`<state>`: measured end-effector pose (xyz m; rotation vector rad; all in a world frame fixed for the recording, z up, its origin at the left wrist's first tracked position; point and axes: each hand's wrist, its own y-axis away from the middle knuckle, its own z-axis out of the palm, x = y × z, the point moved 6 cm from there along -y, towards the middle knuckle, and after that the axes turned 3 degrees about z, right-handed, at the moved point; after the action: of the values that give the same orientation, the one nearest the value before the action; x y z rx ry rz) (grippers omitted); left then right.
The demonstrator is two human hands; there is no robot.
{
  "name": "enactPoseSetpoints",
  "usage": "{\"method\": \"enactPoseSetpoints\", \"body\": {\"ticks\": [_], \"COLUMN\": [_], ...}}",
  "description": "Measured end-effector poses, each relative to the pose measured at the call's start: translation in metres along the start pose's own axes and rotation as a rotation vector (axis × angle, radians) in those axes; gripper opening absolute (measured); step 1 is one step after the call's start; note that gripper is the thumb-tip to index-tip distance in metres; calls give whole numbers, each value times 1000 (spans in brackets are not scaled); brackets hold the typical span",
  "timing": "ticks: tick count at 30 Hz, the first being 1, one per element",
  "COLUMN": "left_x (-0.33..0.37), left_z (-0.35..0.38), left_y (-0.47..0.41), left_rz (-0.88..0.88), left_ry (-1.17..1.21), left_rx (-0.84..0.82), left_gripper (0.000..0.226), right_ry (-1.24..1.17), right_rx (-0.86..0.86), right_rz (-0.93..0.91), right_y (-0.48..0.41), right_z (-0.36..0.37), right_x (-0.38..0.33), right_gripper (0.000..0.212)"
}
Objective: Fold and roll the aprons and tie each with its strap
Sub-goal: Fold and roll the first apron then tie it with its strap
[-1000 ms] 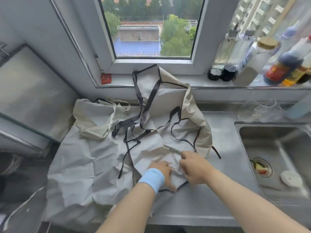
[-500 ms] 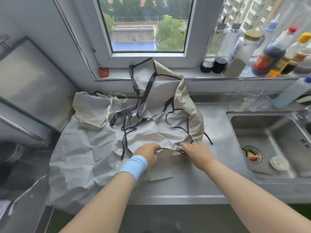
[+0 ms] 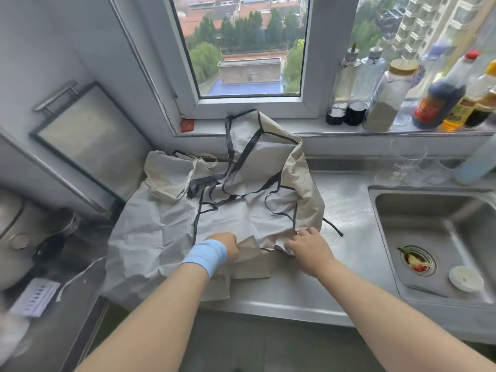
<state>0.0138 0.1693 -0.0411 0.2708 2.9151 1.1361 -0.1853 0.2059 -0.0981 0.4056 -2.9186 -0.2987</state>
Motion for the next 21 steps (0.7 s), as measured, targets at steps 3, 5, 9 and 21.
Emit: {"method": "enactPoseSetpoints", "body": {"ticks": [3, 5, 9, 21], "left_x": [6, 25, 87, 72], "left_z": [16, 19, 26, 15], "left_y": [8, 8, 13, 7], "left_rz": [-27, 51, 274, 170], "left_ry": [-121, -124, -23, -7], "left_rx": [-38, 90, 323, 322], "left_gripper": [48, 63, 71, 30], "right_ry": [-73, -315, -715, -427], "right_rx": [45, 108, 226, 156], "right_rz": [77, 166, 276, 130], "right_y": [3, 3, 8, 63], "right_z": [-4, -11, -35, -48], "right_x": [1, 9, 32, 115], "right_gripper": [30, 23, 20, 21]}}
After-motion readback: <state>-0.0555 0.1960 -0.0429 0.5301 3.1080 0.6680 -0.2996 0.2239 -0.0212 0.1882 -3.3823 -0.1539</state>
